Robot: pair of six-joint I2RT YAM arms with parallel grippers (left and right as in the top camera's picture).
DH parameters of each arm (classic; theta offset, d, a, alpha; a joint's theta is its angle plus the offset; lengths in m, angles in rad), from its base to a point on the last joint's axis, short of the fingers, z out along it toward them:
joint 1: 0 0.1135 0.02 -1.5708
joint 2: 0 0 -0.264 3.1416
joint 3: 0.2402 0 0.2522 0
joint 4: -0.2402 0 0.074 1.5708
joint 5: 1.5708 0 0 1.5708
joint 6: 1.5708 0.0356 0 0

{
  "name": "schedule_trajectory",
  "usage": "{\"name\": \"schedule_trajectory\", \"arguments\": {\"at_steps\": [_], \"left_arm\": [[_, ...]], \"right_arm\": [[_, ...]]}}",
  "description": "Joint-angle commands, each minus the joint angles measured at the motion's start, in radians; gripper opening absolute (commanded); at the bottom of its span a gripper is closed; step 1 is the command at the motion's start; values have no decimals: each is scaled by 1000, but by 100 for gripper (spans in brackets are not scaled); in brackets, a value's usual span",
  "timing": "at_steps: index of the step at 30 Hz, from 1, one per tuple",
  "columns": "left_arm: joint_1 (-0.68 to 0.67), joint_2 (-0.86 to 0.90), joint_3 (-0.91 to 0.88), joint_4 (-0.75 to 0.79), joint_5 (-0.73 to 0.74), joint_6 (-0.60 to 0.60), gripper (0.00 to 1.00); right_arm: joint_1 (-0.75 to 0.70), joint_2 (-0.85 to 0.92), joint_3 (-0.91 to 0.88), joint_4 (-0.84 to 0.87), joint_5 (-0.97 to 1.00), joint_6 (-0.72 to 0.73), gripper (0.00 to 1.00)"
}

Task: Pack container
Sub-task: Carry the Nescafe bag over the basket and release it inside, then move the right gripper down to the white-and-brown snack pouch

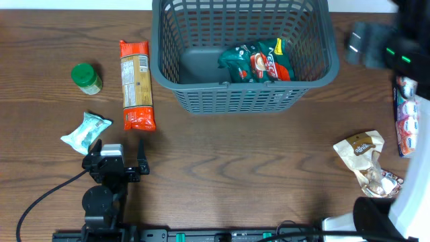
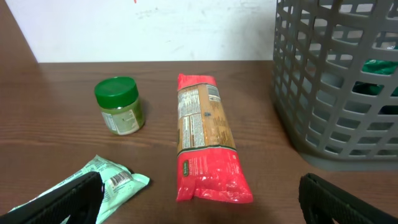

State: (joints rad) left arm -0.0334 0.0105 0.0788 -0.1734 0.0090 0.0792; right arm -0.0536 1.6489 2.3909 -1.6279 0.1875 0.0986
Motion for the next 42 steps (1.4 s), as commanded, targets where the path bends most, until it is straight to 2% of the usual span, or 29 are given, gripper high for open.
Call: {"name": "schedule_trajectory", "arguments": {"at_steps": [1,6,13,16,20,27,29,30,36,40,42], "left_arm": [[5,-6,-24,-10,6,7,99],[5,-6,-24,-10,6,7,99],[5,-6,-24,-10,6,7,99],[5,-6,-24,-10,6,7,98],[5,-6,-24,-10,6,7,99],[5,-6,-24,-10,6,7,99],[5,-6,-24,-10,6,7,99],[5,-6,-24,-10,6,7,98],[5,-6,-24,-10,6,7,98],[5,-6,-24,-10,6,7,99],[5,-6,-24,-10,6,7,99]], "right_arm": [[-116,11,-9,-71,20,-10,99],[-222,-32,-121,-71,-34,7,99],[-350,-80,-386,-70,38,235,99],[-402,-80,-513,-59,65,376,99],[-454,-80,-686,-23,71,631,99],[-546,-80,-1011,-13,86,1375,99],[-565,-80,-1096,5,87,1518,99],[-575,-80,-1146,37,87,1554,99],[-618,-80,-1365,293,103,1558,98],[-640,-80,-1461,443,103,1611,75],[-647,-80,-1477,479,104,1650,72]]}}
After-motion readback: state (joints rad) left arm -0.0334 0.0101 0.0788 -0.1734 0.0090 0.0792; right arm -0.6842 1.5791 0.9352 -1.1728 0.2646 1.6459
